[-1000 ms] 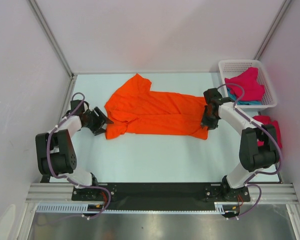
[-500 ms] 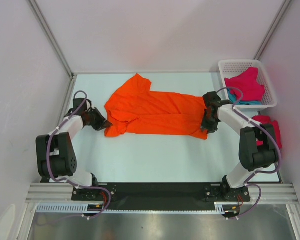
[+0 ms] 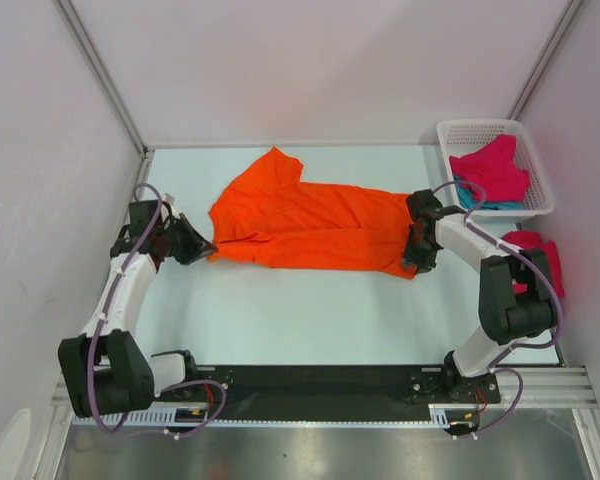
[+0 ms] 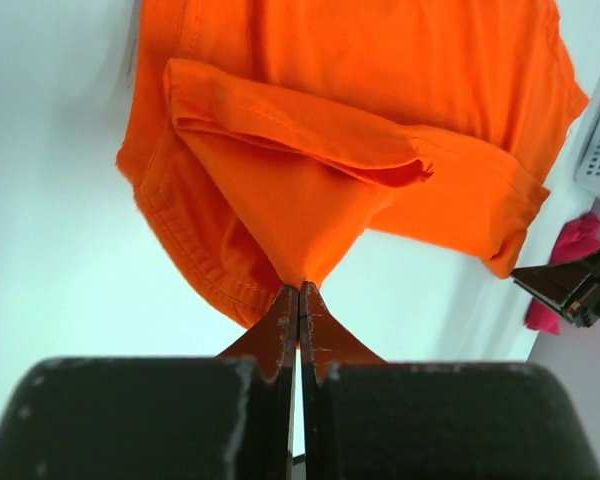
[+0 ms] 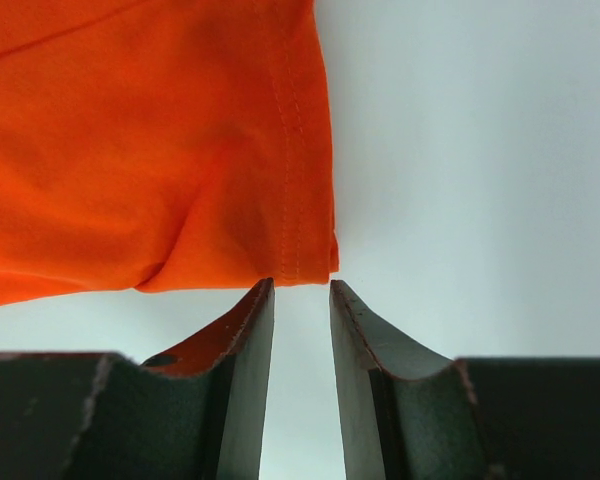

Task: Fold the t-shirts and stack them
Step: Fold the flattened tshirt in 1/3 of the way

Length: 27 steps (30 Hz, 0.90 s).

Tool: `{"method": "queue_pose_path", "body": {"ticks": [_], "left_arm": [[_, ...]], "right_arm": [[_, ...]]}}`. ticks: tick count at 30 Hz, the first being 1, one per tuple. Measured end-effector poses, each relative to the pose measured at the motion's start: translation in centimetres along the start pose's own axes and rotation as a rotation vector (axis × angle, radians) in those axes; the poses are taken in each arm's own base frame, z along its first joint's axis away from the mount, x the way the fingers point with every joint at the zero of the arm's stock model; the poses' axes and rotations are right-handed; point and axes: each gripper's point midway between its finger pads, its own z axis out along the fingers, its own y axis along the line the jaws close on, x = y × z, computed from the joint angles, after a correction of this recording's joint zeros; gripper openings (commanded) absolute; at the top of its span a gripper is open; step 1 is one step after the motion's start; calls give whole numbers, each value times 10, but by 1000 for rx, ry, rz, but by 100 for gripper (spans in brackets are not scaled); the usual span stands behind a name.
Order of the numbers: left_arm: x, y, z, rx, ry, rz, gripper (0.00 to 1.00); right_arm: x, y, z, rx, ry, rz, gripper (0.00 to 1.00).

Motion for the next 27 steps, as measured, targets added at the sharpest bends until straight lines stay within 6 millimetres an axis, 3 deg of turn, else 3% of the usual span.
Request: {"method": "queue_pose_path", "body": {"ticks": [10,16,23,27], "left_arm": [[35,28,-21,-89,13,35,0],[48,47,-21,-148,36,36,0],[50,53,-16,-175,61,22,0],[49,54,-14,-180,70,18,0]], "right_arm": [[1,-10,-3,8,-6,22,41],[-4,-17,-3,19,-12,44,41],[-19,-9,1,12,-23,50,41],[-15,-3,8,16,-5,30,41]]}}
